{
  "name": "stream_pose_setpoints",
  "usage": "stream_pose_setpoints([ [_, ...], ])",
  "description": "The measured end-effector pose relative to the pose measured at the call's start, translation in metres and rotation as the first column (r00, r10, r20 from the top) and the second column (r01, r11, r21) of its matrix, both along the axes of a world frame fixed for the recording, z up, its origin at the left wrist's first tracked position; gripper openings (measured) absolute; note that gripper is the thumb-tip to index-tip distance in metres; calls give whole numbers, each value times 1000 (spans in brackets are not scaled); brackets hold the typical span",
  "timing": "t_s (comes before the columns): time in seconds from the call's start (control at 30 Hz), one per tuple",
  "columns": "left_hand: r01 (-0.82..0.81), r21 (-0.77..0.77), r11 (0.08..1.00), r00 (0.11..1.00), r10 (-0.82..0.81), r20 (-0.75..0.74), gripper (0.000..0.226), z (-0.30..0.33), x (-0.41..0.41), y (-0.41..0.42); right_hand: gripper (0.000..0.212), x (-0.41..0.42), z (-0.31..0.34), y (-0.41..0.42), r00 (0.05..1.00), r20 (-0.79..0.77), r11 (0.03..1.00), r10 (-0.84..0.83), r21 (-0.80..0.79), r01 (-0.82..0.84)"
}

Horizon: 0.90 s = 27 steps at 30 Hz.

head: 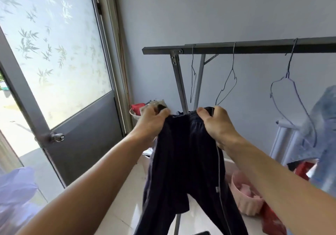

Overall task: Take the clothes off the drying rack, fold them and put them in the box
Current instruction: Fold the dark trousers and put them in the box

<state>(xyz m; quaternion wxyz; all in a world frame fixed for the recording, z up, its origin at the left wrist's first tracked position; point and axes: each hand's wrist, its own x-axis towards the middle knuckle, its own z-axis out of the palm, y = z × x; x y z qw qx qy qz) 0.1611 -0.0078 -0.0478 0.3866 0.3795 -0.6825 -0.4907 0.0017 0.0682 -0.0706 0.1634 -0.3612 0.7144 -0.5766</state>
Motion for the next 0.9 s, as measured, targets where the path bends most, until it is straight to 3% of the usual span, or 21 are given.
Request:
stream_pose_setpoints([
  [0.2, 121, -77, 990, 992, -118, 41, 38, 15, -27, 31, 45, 29, 25, -2, 999, -36, 996, 16, -86, -19],
  [0.33, 269, -13, 963, 962, -270, -43, 51, 30, -22, 39, 55, 34, 30, 17, 975, 42, 965, 216, -160, -207],
  [0.43, 368, -13, 930, 930, -368, -17, 46, 31, -14, 35, 33, 27, 24, 17, 982, -9, 966, 188, -179, -187],
  [0.47, 383, -69, 921, 924, -383, 18, 43, 29, -13, 30, 24, 24, 25, 16, 988, 8, 967, 156, -205, -151],
  [0.53, 300, -371, 879, 951, -247, 184, 35, 28, -9, 12, 17, 16, 27, 16, 987, 60, 959, 150, -252, -131],
  [0.6, 257, -622, 740, 944, -55, 325, 65, 32, -6, -6, 20, 12, 31, 20, 968, 70, 933, 239, -293, -209],
  [0.67, 391, -609, 690, 869, -59, 491, 85, 41, -6, -11, 24, 8, 35, 23, 934, 50, 887, 353, -336, -317],
  [0.73, 500, -479, 722, 805, -183, 564, 56, 54, -9, -7, 26, 3, 38, 25, 907, 45, 848, 419, -377, -373],
  [0.8, 527, -456, 717, 797, -232, 557, 33, 67, -16, -7, 31, -5, 37, 25, 890, 65, 828, 451, -403, -390],
  [0.9, 505, -525, 685, 821, -195, 536, 35, 84, -23, -9, 45, -16, 25, 31, 861, 11, 828, 508, -283, -484],
])
